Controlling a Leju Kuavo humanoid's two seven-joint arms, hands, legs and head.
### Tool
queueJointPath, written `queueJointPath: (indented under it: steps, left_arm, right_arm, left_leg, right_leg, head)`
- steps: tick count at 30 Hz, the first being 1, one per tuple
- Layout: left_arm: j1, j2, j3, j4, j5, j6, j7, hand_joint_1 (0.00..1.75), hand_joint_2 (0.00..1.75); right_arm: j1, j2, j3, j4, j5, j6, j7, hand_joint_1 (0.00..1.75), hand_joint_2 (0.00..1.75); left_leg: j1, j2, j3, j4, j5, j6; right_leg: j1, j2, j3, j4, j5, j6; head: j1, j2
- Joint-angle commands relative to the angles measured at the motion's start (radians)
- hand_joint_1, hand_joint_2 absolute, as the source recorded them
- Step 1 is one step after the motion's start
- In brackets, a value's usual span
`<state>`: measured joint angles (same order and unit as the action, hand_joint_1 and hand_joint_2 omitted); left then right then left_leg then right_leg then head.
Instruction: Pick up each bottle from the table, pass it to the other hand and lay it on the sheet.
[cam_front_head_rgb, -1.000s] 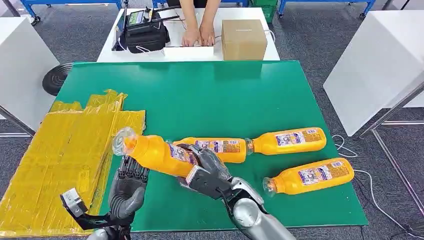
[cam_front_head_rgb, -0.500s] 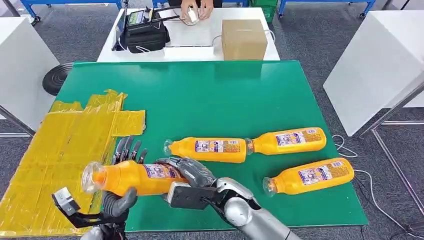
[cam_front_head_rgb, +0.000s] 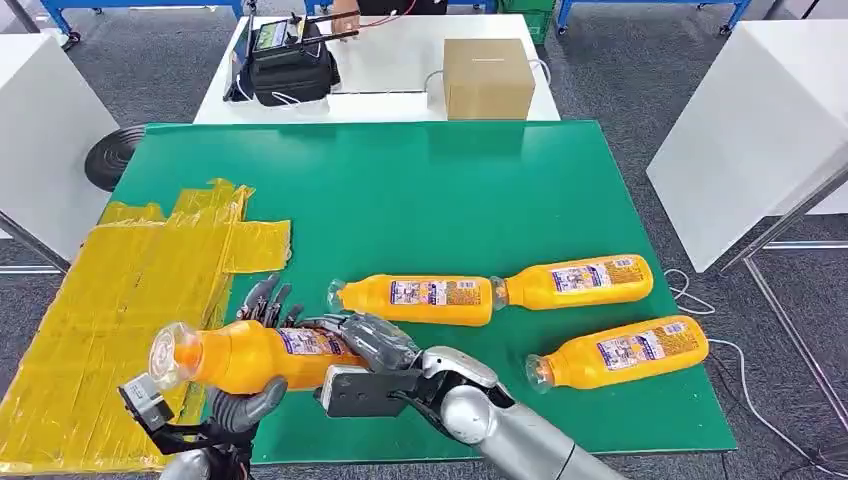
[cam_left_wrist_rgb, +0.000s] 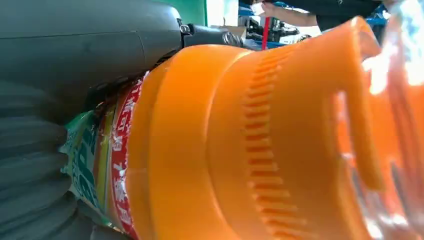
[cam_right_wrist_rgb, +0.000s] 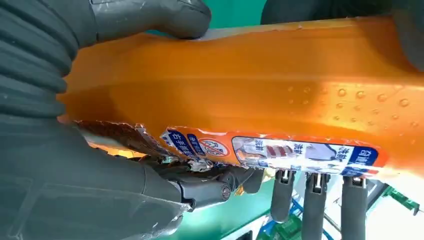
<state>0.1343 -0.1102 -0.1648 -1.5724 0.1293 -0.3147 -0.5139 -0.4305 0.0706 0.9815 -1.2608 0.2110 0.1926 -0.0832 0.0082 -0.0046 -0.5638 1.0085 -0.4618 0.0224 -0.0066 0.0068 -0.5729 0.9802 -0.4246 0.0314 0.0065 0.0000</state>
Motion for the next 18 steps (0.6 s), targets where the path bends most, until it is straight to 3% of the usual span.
queueJointPath:
  steps: [1,14,15,16,17,18]
  left_arm:
    - [-0.042,0.011,-0.003,0.081,0.007,-0.013,-0.002,1.75,1.75]
    - [-0.035,-0.007,0.033,0.074,0.048,0.006,-0.008,1.75,1.75]
    - [-0.034,-0.007,0.037,0.067,0.039,0.021,-0.006,1.75,1.75]
    - [-0.029,-0.007,0.044,0.054,0.015,0.054,-0.009,1.75,1.75]
    - [-0.026,-0.008,0.050,0.043,-0.007,0.081,-0.008,1.75,1.75]
    - [-0.021,-0.003,0.058,0.027,-0.047,0.125,-0.008,1.75,1.75]
  right_arm:
    - [-0.039,-0.008,0.076,0.058,-0.008,-0.003,-0.013,1.75,1.75]
    - [-0.015,-0.019,0.041,0.066,-0.011,-0.036,-0.010,1.75,1.75]
    - [-0.002,-0.022,0.027,0.058,-0.003,-0.057,-0.012,0.21,1.75]
    - [0.019,-0.030,0.002,0.038,0.021,-0.099,-0.020,0.00,1.75]
    - [0.039,-0.037,-0.020,0.021,0.030,-0.116,-0.022,0.00,0.00]
    - [0.088,-0.043,-0.080,-0.018,0.035,-0.178,-0.035,0.00,0.00]
  left_leg:
    - [0.000,0.000,0.002,-0.001,0.000,0.000]
    - [0.001,0.000,0.006,-0.002,-0.001,-0.001]
    - [0.001,0.000,0.007,-0.003,-0.001,-0.001]
    - [0.001,-0.001,0.003,-0.001,0.000,0.000]
    - [0.001,-0.001,0.004,-0.002,0.000,-0.001]
    - [0.001,-0.002,0.003,-0.001,0.000,0.000]
  right_leg:
    - [0.000,-0.001,0.002,-0.001,0.000,0.000]
    - [0.001,-0.001,0.006,-0.002,-0.001,-0.001]
    - [0.001,-0.002,0.007,-0.003,-0.001,-0.001]
    - [0.001,-0.002,0.003,-0.002,0.000,0.000]
    - [0.001,-0.002,0.005,-0.002,-0.001,-0.001]
    - [0.001,-0.002,0.004,-0.002,-0.001,0.000]
  head:
    - [0.000,0.000]
    - [0.000,0.000]
    - [0.000,0.000]
    - [0.000,0.000]
    - [0.000,0.000]
    - [0.000,0.000]
